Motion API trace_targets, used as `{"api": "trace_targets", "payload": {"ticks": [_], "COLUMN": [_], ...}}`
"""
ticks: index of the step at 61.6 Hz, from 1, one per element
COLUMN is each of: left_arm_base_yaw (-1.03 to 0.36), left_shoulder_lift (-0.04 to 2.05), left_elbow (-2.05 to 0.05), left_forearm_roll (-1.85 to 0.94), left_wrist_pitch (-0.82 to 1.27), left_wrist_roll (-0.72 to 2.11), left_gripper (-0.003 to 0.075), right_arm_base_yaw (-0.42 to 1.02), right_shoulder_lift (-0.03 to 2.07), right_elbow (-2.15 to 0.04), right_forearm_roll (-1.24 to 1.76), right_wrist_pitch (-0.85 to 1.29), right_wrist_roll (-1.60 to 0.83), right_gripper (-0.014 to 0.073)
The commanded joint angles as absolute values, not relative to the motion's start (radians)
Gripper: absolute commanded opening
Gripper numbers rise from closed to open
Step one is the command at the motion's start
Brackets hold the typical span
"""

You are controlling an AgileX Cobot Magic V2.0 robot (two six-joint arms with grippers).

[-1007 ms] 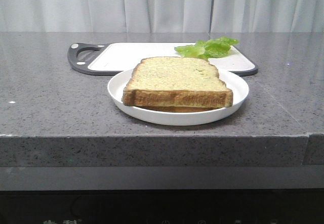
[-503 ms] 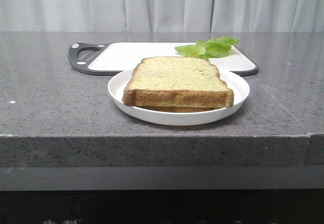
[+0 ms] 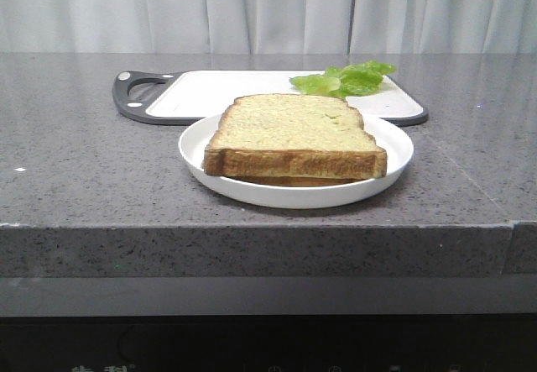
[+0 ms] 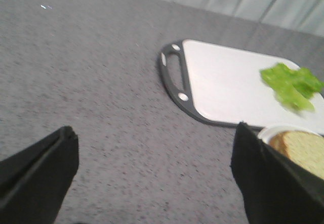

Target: Left arm grabs bread, right arm adds lettuce

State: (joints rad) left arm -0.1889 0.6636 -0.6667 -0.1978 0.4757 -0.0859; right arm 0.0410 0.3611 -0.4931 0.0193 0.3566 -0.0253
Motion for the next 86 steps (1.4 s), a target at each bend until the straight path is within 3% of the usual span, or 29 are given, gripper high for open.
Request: {"api": "trace_targets", "payload": {"ticks": [1,10,25,53,86], "left_arm_base_yaw": [-0.277,-0.440,-0.605,-0.622,-0.587], "left_shoulder_lift": [0.765,0.918,1.180,1.547,1.606], "left_elbow": [-0.765,-0.860,-1.001,-1.264,-1.286], "left_forearm_roll": [-0.242,-0.266,-0.284,-0.531,-0.517], "left_wrist_pitch": [0.465,0.475,0.476,0.650,0.671], "left_wrist_roll": [-0.091,-0.091,-0.091,0.071,0.071], "left_gripper": [0.0608,0.0589,0.0400,0.0398,0.0398], "right_arm_base_yaw": [0.035,0.035,0.035,0.035,0.035], "right_shoulder_lift": [0.376,0.376,0.376,0.376,0.376], "right_elbow": [-0.527,-0.527,-0.527,-0.527,-0.527], "right_forearm_roll": [0.022,0.022,0.022,0.022,0.022], "right_wrist_pitch": [0.279,0.280,0.280,0.289,0.290], "right_wrist_roll": [-0.025,-0.025,-0.025,-0.025,-0.025], "right_gripper": [0.0655,0.0655,0.0655,0.0655,0.0655]}}
